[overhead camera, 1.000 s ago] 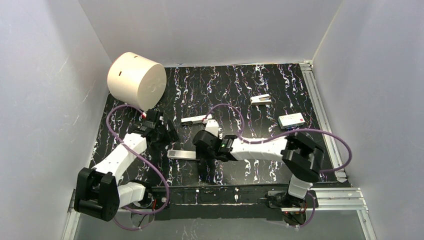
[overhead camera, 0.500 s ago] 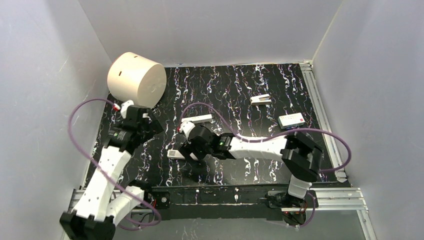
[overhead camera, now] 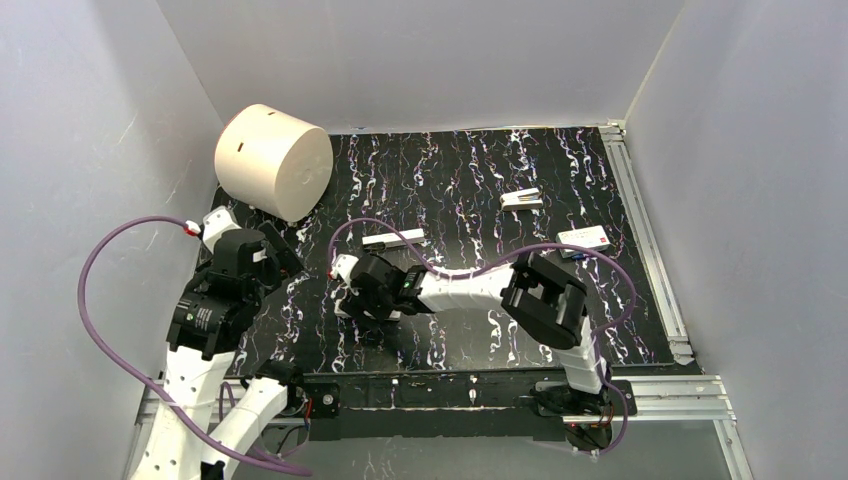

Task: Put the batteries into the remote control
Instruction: Pick up the remote control from the center of the board, then place the remote control at the center of the board.

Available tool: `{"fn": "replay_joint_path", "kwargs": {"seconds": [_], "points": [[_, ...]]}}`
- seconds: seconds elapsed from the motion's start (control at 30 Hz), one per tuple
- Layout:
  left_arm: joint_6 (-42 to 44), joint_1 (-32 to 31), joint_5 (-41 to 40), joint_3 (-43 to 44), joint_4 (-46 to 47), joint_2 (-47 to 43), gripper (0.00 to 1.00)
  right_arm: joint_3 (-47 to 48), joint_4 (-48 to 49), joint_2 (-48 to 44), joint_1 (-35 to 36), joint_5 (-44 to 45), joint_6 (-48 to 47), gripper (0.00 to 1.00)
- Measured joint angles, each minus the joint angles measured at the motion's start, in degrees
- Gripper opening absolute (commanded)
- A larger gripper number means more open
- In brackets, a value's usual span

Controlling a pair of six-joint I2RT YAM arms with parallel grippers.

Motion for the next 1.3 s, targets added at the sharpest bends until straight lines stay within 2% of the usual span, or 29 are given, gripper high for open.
{"fn": "replay_joint_path", "kwargs": {"seconds": [0.03,0.13,0.3,0.43,0.63,0.83,1.0,1.13,1.3], "points": [[0.0,0.0,0.2,-0.2,0.0,0.0,0.96,0.9,-0.1,0.8,0.0,0.0,-0.2,0.69],[0.0,0.0,1.0,-1.2,-0.4,-0.3,0.96,1.5,-0.1,1.4,0.0,0.7,-0.7,0.48],[0.0,0.0,2.1,-1.8,-0.5,-0.1,0.97,1.5,0.0,1.4,0.3,3.0,0.2,0.38],[0.5,0.0,3.7,-1.8,-0.4,0.7,0.97,0.0,1.4,0.4,0.7,7.8,1.9,0.37],[2.0,0.0,7.6,-2.4,1.4,2.3,0.97,-6.1,1.0,-8.9,-2.4,17.2,7.1,0.36],[3.2,0.0,12.0,-4.4,3.5,3.2,0.98,-16.2,1.2,-23.0,-17.6,21.2,14.1,0.37],[3.6,0.0,15.2,-4.6,4.8,5.0,0.98,-24.4,-2.3,-27.9,-31.1,23.0,18.6,0.38],[3.7,0.0,17.1,-4.8,5.9,6.6,0.98,-30.3,-4.9,-29.8,-36.6,22.8,21.0,0.40],[3.9,0.0,18.6,-5.3,6.8,7.3,0.98,-34.2,-6.9,-31.4,-40.7,21.3,22.7,0.46]]}}
